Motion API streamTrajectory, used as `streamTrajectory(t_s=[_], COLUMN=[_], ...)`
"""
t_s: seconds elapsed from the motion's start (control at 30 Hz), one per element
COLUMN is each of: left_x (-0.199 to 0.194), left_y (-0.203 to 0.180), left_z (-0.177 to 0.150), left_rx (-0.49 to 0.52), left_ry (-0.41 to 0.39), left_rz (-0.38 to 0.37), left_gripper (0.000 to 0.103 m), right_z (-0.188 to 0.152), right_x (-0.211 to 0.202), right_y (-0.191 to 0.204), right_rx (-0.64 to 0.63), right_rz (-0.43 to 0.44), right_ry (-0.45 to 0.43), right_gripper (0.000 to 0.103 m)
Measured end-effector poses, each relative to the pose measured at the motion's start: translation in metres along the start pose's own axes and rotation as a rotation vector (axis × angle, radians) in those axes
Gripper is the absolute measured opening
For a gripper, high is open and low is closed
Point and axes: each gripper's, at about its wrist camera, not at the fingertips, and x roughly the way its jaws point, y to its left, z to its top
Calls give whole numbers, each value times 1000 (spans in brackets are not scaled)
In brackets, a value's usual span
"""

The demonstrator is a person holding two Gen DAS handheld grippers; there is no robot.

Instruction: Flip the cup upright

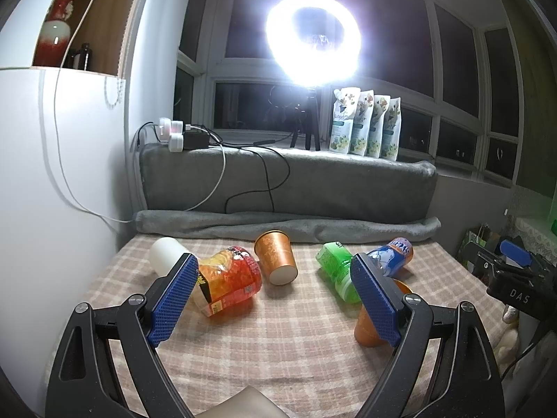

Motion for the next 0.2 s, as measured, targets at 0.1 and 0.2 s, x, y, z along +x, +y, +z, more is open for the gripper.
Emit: streamTrajectory(t_s=[0.1,0.2], left_x=[0,-1], left_y=[0,0], left_z=[0,0], left_rx=[0,0], left_ry=[-1,0], left_rz=[2,5], left_gripper=[89,89], right_z=[0,-2], right_x=[1,2], right_y=[-1,-4], right_rx=[-5,-4], right_rz=[0,-1], right_ry=[5,10], right_gripper=[103,103])
